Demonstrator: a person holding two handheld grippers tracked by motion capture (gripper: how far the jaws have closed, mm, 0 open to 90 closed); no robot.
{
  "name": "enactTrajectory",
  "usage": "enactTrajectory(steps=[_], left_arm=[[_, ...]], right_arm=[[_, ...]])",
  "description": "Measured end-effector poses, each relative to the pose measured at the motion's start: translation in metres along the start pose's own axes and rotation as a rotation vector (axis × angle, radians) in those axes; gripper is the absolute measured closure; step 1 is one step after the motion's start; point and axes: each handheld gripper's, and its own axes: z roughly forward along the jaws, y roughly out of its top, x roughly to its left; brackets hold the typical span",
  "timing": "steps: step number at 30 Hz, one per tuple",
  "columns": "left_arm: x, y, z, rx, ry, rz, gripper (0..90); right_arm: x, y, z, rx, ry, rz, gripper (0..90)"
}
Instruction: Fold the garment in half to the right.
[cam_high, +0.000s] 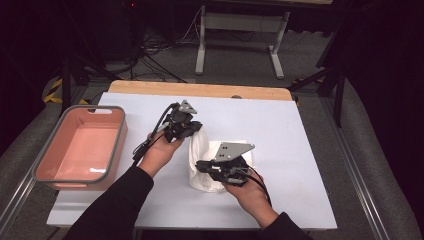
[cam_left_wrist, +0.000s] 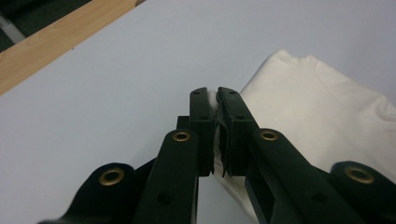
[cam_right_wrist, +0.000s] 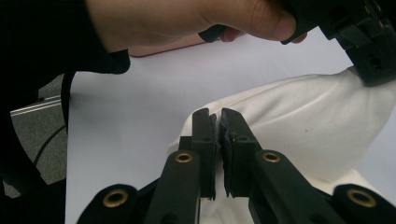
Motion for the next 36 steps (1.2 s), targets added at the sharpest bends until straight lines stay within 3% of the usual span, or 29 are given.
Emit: enactTrajectory(steps=[6,17,25,31,36], left_arm=[[-0.011,0.011,0.009,-0.021,-0.019,0.008,85.2],[-0.031,0.027,0.035,-0.035,-0.048,0.023,85.2],[-0.042,0.033,0.048,-0.023,-0.059,0.031,85.1],[-0.047,0.033,0.06,-0.025,-0.079,0.013,85.0],[-0.052,0.034,0.069,-0.028,-0.074,0.032,84.7]], right_arm=[[-0.004,-0.01,-0.027,-0.024,-0.044,0.019,84.8],[-0.014,-0.033,-0.062,-0.034,-0.109,0.071,84.9],[-0.018,-0.047,-0.073,-0.033,-0.125,0.106,84.8],[-0.02,-0.058,-0.08,-0.023,-0.142,0.122,84.7],[-0.023,-0.069,-0.083,-0.014,-0.153,0.144,84.7]])
